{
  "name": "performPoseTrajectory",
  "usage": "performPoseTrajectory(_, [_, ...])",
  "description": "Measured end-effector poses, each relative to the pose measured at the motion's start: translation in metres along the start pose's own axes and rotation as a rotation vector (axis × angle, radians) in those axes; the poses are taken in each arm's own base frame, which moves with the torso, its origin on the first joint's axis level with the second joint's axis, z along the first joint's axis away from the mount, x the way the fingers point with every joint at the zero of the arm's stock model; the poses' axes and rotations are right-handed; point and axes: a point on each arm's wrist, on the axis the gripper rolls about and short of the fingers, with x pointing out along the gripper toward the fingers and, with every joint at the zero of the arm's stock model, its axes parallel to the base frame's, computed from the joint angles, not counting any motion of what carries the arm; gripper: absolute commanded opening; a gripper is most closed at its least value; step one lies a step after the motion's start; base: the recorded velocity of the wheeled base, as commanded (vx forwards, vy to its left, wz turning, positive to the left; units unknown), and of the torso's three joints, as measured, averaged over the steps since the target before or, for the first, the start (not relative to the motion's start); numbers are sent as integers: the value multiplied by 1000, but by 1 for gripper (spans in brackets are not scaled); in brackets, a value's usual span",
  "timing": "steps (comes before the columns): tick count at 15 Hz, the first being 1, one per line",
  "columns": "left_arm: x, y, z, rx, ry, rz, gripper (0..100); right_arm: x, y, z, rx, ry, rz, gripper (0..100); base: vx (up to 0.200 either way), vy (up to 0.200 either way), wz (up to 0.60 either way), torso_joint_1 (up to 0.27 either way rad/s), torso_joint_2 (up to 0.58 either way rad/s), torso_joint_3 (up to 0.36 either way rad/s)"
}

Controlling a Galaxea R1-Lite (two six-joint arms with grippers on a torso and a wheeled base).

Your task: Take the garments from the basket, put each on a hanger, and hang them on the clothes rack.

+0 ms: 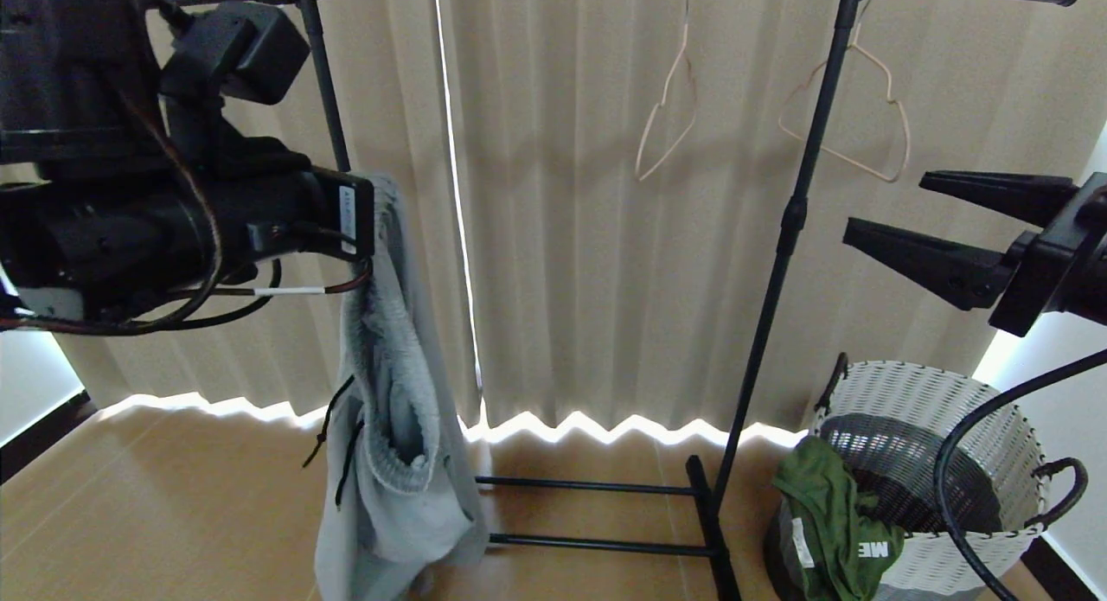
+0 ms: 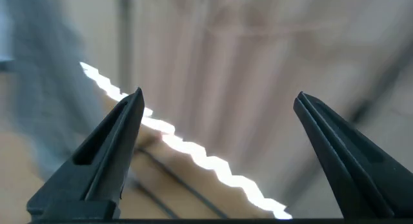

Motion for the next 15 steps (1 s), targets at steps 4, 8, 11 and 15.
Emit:
performPoseTrajectory(4, [-44,10,-30,-24,48,15,0,-5,-12,-23,-12,95,-235,100,0,0,0,0,0,0])
performPoseTrajectory(8, [-64,20,-45,-64,60,10,0,-6,-13,-41,-52,118,-369,100,0,0,0,0,0,0])
performPoseTrajectory(11, [-70,25,-52,-73,61,31,0,-11,-14,-53,-107,113,-443,100,0,0,0,0,0,0])
performPoseTrajectory(15, [-82,35,-68,-80,2,72,0,-20,-22,-61,-112,49,-518,100,0,0,0,0,0,0])
